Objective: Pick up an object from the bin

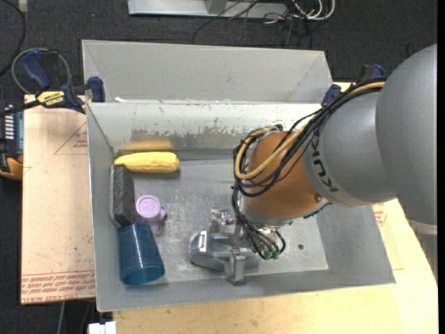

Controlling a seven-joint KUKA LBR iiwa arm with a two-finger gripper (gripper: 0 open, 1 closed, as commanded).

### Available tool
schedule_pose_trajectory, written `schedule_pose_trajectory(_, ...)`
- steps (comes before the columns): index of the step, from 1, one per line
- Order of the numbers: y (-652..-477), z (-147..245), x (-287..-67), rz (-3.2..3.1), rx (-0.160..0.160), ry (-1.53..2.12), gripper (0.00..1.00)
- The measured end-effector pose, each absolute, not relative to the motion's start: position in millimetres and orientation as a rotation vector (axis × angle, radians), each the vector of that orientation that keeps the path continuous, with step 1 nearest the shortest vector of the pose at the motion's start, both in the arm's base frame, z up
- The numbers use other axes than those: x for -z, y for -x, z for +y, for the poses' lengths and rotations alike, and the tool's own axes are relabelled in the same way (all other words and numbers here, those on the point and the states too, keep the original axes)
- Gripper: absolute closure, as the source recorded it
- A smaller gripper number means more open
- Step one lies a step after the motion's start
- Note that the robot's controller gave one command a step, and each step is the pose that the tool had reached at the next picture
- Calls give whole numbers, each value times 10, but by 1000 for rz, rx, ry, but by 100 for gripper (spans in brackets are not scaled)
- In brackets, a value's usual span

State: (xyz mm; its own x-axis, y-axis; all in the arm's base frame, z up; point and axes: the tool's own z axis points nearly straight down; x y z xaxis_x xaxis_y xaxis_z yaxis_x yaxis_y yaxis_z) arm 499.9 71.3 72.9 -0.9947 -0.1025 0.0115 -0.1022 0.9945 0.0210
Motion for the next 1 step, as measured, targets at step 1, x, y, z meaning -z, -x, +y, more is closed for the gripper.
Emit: schedule_pose_trajectory(1,-4986,692,-733,-3127,37,-212,0)
